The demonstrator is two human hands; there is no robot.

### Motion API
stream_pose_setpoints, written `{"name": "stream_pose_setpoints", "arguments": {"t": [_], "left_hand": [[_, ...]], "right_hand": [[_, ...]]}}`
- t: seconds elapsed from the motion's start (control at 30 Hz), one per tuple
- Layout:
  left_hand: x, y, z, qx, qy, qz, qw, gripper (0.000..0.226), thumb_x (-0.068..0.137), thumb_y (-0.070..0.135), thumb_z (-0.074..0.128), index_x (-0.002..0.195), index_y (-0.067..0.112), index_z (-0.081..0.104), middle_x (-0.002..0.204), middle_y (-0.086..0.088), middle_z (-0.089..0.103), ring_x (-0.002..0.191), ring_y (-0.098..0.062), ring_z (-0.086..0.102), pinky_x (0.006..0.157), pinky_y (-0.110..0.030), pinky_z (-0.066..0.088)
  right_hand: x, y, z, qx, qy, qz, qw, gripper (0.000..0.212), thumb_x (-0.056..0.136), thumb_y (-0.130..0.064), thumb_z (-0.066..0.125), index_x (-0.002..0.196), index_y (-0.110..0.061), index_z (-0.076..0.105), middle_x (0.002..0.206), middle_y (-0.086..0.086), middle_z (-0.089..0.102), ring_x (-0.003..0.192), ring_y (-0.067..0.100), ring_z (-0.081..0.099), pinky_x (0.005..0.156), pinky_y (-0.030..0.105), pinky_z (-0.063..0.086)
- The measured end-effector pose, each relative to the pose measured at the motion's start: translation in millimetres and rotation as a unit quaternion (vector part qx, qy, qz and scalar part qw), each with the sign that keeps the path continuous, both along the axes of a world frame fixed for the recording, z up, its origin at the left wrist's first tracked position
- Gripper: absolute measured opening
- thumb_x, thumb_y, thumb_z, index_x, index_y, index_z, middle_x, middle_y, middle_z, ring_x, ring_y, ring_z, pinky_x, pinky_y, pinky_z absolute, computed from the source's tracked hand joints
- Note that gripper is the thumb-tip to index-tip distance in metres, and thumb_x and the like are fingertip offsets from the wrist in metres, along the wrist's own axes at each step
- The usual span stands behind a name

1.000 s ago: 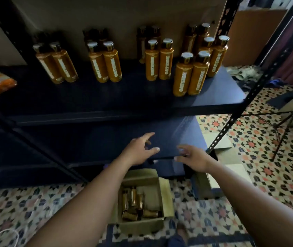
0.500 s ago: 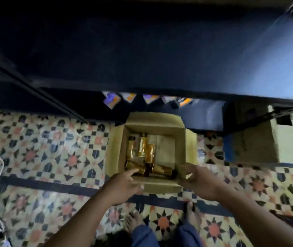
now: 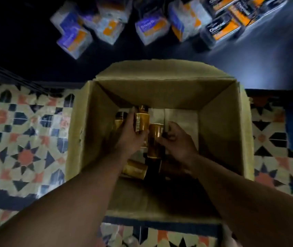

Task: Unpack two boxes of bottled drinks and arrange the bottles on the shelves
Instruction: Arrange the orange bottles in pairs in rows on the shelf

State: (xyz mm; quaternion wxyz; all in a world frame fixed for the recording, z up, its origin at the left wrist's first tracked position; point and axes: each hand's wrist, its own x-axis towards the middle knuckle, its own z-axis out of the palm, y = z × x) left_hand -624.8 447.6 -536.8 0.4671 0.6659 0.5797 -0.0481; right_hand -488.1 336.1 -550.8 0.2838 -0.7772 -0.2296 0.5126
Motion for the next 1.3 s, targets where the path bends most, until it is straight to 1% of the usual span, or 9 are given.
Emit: {"name": "stream_pose_setpoints", "arguments": {"t": [0.17, 0.37, 0.47, 0.6, 0.73, 0.83, 1.03, 1.17, 1.3], "left_hand": [[5.9, 6.5, -28.5, 0.067, 0.038, 0.0, 0.997, 0.09, 0.089, 0.029, 0.076, 0.157, 0.038, 0.018, 0.136, -0.004, 0.062, 0.122, -0.026, 0.062, 0.095, -0.05, 0.055], [7.6, 0.9, -36.8, 0.057, -0.007, 0.025, 0.998, 0.096, 0.091, 0.026, 0.075, 0.159, 0.045, 0.01, 0.149, -0.003, 0.052, 0.132, -0.027, 0.053, 0.103, -0.045, 0.046], [3.7, -5.3, -26.0, 0.045, -0.055, 0.061, 0.996, 0.1, 0.09, 0.018, 0.075, 0.158, 0.049, 0.009, 0.155, 0.001, 0.045, 0.139, -0.02, 0.045, 0.108, -0.046, 0.044], [-4.8, -10.1, 14.8, 0.02, -0.127, 0.074, 0.989, 0.1, 0.093, 0.016, 0.072, 0.159, 0.045, 0.004, 0.156, 0.005, 0.04, 0.144, -0.019, 0.039, 0.115, -0.052, 0.038], [-16.7, -14.5, 64.3, 0.037, -0.135, 0.067, 0.988, 0.1, 0.092, 0.024, 0.073, 0.157, 0.052, 0.001, 0.15, 0.017, 0.043, 0.142, -0.011, 0.04, 0.116, -0.052, 0.038], [-21.6, -19.7, 110.0, 0.035, -0.149, 0.078, 0.985, 0.099, 0.092, 0.025, 0.073, 0.155, 0.055, 0.003, 0.145, 0.027, 0.04, 0.142, -0.005, 0.037, 0.116, -0.047, 0.038], [-21.4, -30.8, 227.5, 0.083, -0.158, 0.069, 0.981, 0.082, 0.091, 0.03, 0.074, 0.151, 0.054, 0.023, 0.147, 0.026, 0.038, 0.135, 0.001, 0.036, 0.101, -0.016, 0.036], [-15.2, -35.2, 323.3, 0.119, -0.177, 0.061, 0.975, 0.073, 0.091, 0.03, 0.074, 0.151, 0.042, 0.035, 0.137, 0.022, 0.045, 0.124, 0.002, 0.044, 0.088, -0.009, 0.035], [-13.3, -44.8, 427.6, 0.113, -0.23, 0.068, 0.964, 0.07, 0.091, 0.031, 0.073, 0.147, 0.049, 0.036, 0.136, 0.026, 0.053, 0.123, 0.005, 0.053, 0.093, -0.015, 0.045]], "right_hand": [[-12.0, 2.0, -36.8, 0.022, 0.032, -0.015, 0.999, 0.065, 0.076, -0.019, 0.089, 0.129, -0.032, 0.054, 0.123, -0.011, 0.066, 0.115, 0.011, 0.064, 0.095, 0.033, 0.053], [-17.8, 1.9, -49.4, 0.076, 0.043, -0.083, 0.993, 0.06, 0.08, -0.014, 0.083, 0.128, -0.037, 0.056, 0.119, -0.01, 0.07, 0.109, 0.006, 0.067, 0.096, 0.042, 0.057], [-14.7, 4.6, -33.4, 0.101, 0.05, -0.105, 0.988, 0.062, 0.084, -0.027, 0.081, 0.133, -0.049, 0.049, 0.13, -0.01, 0.062, 0.114, 0.005, 0.063, 0.093, 0.035, 0.056], [-5.5, -5.4, 0.9, 0.069, 0.099, -0.094, 0.988, 0.077, 0.093, -0.039, 0.072, 0.152, -0.056, 0.025, 0.142, -0.014, 0.055, 0.122, 0.011, 0.059, 0.094, 0.043, 0.058], [-0.9, -20.2, 52.1, 0.053, 0.122, -0.076, 0.988, 0.079, 0.097, -0.044, 0.066, 0.155, -0.057, 0.014, 0.143, -0.017, 0.047, 0.127, 0.014, 0.054, 0.098, 0.04, 0.053], [-0.3, -29.2, 99.1, 0.051, 0.128, -0.095, 0.986, 0.074, 0.098, -0.047, 0.064, 0.152, -0.061, 0.016, 0.144, -0.013, 0.05, 0.126, 0.017, 0.056, 0.103, 0.051, 0.052], [11.0, -45.6, 223.5, 0.104, 0.118, -0.107, 0.982, 0.085, 0.086, -0.033, 0.07, 0.15, -0.064, 0.023, 0.147, -0.012, 0.043, 0.127, 0.015, 0.053, 0.104, 0.048, 0.052], [24.4, -49.5, 323.1, 0.142, 0.038, -0.1, 0.984, 0.073, 0.09, -0.017, 0.077, 0.138, -0.056, 0.039, 0.13, -0.022, 0.048, 0.109, 0.01, 0.061, 0.079, 0.031, 0.06], [31.2, -58.0, 436.6, 0.193, -0.095, -0.076, 0.974, 0.058, 0.078, -0.03, 0.087, 0.122, -0.054, 0.057, 0.123, -0.024, 0.046, 0.11, 0.0, 0.056, 0.078, 0.022, 0.058]]}}
